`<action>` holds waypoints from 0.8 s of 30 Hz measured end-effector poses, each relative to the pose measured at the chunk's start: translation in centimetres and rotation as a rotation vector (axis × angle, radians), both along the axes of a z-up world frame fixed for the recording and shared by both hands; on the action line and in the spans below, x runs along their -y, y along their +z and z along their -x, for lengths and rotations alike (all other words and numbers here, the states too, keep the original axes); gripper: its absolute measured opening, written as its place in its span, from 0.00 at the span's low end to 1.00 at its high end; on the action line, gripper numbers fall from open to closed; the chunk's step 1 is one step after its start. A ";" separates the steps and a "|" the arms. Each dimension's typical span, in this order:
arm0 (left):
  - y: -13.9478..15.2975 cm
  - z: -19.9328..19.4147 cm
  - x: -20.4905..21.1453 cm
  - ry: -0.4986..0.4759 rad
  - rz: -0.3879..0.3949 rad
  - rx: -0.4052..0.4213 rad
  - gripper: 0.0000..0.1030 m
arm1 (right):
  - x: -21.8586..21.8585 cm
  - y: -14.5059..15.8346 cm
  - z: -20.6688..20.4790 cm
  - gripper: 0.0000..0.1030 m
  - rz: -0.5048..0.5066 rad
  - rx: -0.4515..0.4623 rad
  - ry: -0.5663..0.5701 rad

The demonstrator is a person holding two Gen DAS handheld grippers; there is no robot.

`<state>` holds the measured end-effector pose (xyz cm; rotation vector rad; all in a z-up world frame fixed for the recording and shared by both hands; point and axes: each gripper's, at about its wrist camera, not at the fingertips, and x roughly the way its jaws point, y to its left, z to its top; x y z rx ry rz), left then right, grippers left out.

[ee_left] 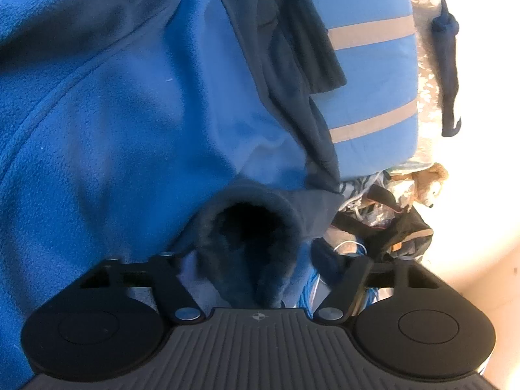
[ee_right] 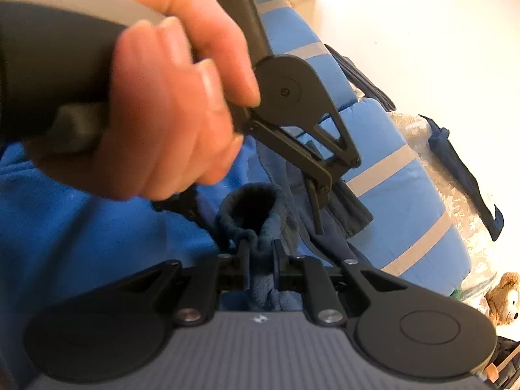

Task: Fold clothes
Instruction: 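Close the left gripper on the dark cuff while the right gripper releases it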

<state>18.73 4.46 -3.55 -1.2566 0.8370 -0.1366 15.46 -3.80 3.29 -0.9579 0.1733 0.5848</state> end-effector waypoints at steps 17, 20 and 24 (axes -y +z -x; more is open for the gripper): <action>0.7 0.2 0.4 -0.060 -0.098 0.031 0.17 | -0.3 -0.6 0.2 0.13 -0.025 -0.015 -0.009; 0.9 0.3 0.5 -0.064 -0.117 0.041 0.16 | -0.4 -0.7 0.3 0.13 -0.020 -0.018 -0.004; 1.8 0.5 0.3 -0.057 -0.165 0.070 0.16 | -0.2 -0.2 0.2 0.34 -0.039 -0.047 -0.026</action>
